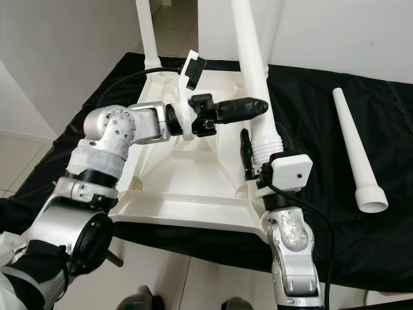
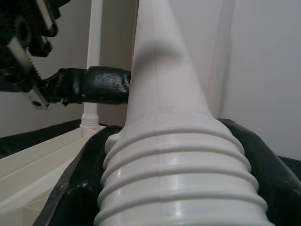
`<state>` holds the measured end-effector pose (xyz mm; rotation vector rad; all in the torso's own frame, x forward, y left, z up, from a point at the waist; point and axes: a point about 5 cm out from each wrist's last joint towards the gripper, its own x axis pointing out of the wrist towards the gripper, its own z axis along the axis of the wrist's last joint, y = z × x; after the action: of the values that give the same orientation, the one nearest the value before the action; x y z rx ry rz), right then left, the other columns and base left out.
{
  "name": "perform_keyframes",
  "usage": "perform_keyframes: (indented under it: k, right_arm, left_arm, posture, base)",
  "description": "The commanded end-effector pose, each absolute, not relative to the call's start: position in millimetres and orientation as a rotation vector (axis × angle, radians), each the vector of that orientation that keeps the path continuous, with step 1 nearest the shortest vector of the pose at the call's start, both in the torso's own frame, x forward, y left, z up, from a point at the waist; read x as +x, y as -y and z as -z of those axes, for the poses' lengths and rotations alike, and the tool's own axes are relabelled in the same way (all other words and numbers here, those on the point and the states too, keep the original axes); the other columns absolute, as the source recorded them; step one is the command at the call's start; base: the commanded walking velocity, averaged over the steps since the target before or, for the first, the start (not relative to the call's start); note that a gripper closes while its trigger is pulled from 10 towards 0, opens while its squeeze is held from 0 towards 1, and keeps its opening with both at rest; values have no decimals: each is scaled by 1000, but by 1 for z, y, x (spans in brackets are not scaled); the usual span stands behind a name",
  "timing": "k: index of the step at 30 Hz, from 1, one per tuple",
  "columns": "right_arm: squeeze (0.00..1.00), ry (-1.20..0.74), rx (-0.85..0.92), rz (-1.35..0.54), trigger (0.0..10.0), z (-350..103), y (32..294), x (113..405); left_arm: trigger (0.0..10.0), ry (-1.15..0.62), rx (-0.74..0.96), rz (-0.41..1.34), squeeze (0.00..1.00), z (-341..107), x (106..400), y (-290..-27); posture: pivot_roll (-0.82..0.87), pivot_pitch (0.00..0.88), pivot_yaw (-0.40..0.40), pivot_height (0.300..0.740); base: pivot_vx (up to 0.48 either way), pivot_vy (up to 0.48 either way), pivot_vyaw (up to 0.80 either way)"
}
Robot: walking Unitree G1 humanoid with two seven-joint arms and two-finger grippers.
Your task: Building children table
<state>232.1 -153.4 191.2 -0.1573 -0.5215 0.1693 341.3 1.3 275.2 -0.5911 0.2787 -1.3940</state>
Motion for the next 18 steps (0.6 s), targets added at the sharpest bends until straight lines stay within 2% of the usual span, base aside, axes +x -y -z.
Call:
perform_keyframes:
  k: [1,5,10,18]
  right_arm:
    - [0,487,-188,-241,10000,-185,144,228]
    - [0,478,-199,-253,10000,-182,143,226]
    - [0,441,-222,-261,10000,-171,141,219]
    - [0,410,-267,-277,10000,-162,141,214]
  left_arm:
    - [10000,-232,-619,1398,0,-292,349,-3]
    - [10000,-237,-623,1368,0,-295,354,-5]
    - [10000,-278,-631,1210,0,-297,373,-13]
    - [10000,-275,-714,1163,0,-304,380,-22]
  posture:
    - [-28,0,68,740]
    - [-28,0,68,740]
    - [-34,0,74,740]
    - [-29,0,76,740]
  base:
    - [0,0,0]
    - [0,0,0]
    - [0,0,0]
    - [0,0,0]
